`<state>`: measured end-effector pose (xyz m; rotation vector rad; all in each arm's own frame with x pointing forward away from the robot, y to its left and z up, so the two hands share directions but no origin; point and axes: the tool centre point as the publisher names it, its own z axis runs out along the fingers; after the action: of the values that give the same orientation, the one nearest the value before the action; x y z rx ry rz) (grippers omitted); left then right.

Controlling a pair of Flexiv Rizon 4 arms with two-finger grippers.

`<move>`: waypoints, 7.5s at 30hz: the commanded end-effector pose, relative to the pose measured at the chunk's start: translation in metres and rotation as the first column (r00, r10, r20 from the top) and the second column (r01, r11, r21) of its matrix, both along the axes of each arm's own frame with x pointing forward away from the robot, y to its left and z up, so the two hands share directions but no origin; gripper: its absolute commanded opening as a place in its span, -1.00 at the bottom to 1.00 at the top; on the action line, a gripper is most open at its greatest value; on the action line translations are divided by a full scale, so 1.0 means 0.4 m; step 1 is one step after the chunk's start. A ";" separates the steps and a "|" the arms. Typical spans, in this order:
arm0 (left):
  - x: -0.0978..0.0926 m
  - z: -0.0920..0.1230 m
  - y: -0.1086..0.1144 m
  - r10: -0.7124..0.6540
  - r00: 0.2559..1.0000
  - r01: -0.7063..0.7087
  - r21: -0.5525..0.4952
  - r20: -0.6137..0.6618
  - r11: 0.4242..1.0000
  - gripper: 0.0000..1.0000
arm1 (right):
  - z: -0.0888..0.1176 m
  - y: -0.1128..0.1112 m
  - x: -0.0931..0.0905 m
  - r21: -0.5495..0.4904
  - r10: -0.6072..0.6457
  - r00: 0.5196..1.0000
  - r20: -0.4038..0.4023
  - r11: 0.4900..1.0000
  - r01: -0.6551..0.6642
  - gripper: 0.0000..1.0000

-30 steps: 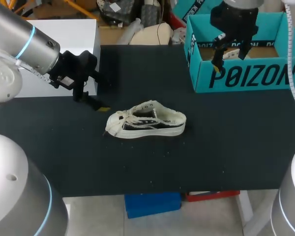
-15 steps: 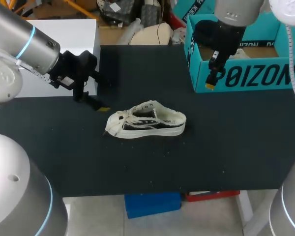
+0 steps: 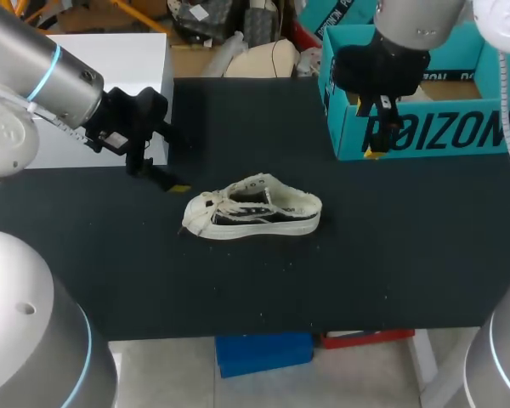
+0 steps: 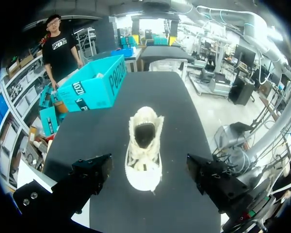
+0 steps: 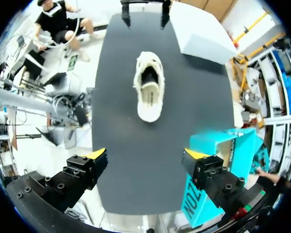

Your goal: Take the shoe out of the shoebox, open the shoe tongue, remove and reinsert the insole, then place the shoe into the shoebox

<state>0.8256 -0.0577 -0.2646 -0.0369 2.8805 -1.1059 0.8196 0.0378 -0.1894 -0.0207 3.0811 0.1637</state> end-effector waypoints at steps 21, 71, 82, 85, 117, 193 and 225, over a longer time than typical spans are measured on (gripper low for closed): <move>-0.001 -0.003 -0.001 0.001 1.000 -0.001 -0.001 0.004 1.000 1.00 | -0.246 0.161 0.027 0.283 -0.036 0.999 0.005 0.959 0.033 1.00; -0.001 -0.003 -0.001 0.001 1.000 -0.001 -0.001 0.004 1.000 1.00 | -0.506 0.178 0.072 0.637 -0.107 0.994 -0.034 0.764 0.104 1.00; -0.001 -0.003 -0.001 0.001 1.000 -0.001 -0.001 0.004 1.000 1.00 | -0.550 0.213 0.077 0.667 -0.102 0.994 -0.045 0.737 0.106 1.00; -0.001 -0.003 -0.001 0.001 1.000 -0.001 -0.001 0.004 1.000 1.00 | -0.557 0.223 0.082 0.677 -0.102 0.994 -0.044 0.728 0.105 1.00; -0.001 -0.003 -0.001 0.001 1.000 -0.001 -0.001 0.004 1.000 1.00 | -0.629 0.263 0.077 0.724 -0.082 0.993 -0.083 0.680 0.117 1.00; 0.032 0.012 -0.157 0.970 0.243 -0.731 0.659 0.006 0.179 1.00 | -0.637 0.267 0.081 0.736 -0.067 0.994 -0.083 0.668 0.107 -1.00; 0.034 -0.191 -0.359 0.955 0.062 -0.682 0.710 0.290 -0.172 1.00 | -0.637 0.267 0.081 0.736 -0.067 0.994 -0.083 0.668 0.107 -1.00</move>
<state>0.8351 -0.1910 -0.3326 -2.0711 2.1853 0.3247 0.8503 0.1434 -0.4403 0.1671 2.7869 1.4133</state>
